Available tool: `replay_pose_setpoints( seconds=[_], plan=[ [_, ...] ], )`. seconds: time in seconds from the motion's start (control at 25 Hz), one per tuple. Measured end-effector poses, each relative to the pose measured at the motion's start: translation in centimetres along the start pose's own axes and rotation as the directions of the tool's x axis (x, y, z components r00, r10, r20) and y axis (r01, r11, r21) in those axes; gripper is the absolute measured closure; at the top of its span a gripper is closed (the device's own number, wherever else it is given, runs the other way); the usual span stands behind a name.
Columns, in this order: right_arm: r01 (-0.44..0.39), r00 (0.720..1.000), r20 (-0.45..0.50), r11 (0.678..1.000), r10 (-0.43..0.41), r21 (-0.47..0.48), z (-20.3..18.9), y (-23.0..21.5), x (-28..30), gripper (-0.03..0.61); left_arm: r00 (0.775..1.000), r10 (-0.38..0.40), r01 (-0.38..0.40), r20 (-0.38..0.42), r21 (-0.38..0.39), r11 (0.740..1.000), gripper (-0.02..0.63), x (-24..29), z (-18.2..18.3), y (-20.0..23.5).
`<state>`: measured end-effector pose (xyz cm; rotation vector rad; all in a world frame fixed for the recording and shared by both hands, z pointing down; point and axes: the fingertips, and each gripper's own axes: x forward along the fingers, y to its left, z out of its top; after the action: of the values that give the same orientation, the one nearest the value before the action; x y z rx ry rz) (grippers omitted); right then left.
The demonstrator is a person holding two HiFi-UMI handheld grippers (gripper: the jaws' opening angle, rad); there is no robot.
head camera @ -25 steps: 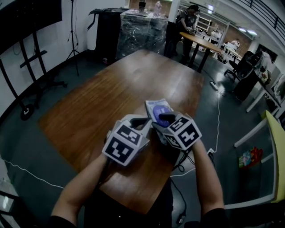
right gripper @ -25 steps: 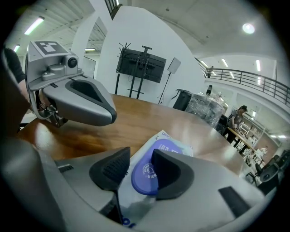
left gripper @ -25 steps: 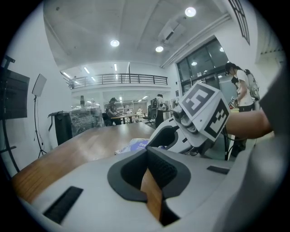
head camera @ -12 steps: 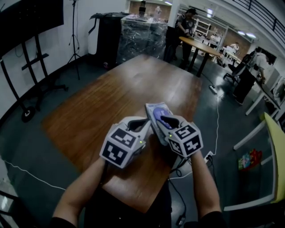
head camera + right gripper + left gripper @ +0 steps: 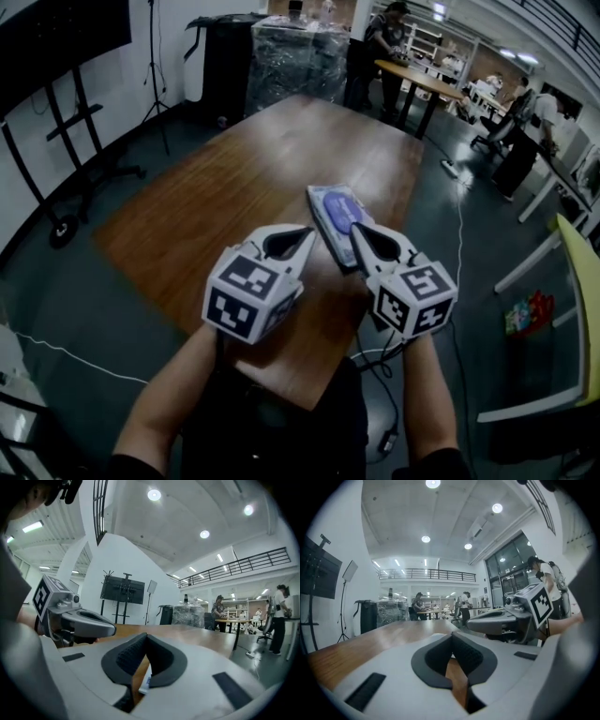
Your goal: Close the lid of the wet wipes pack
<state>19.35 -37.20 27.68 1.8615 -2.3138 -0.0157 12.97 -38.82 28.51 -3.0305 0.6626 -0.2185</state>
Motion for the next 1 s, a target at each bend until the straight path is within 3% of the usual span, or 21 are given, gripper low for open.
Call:
replay_pose_setpoints(
  seconds=[0.36, 0.56, 1.0],
  plan=[
    [0.035, 0.993, 0.108, 0.994, -0.046, 0.103, 0.8, 5.4, -7.1, 0.569, 0.999, -0.006, 0.004, 0.05, 0.038, 0.999, 0.607, -6.1, 0.4, -4.7],
    [0.031, 0.98, 0.192, 0.995, -0.049, 0.098, 1.2, 7.9, -10.7, 0.569, 0.996, 0.002, -0.005, 0.094, 0.031, 0.999, 0.607, -9.0, 0.7, -6.8],
    [0.04, 0.964, 0.256, 0.993, -0.068, 0.114, 2.0, 13.2, -15.3, 0.569, 0.987, 0.011, -0.011, 0.159, -0.005, 1.0, 0.607, -13.9, 0.7, -10.2]
  ],
)
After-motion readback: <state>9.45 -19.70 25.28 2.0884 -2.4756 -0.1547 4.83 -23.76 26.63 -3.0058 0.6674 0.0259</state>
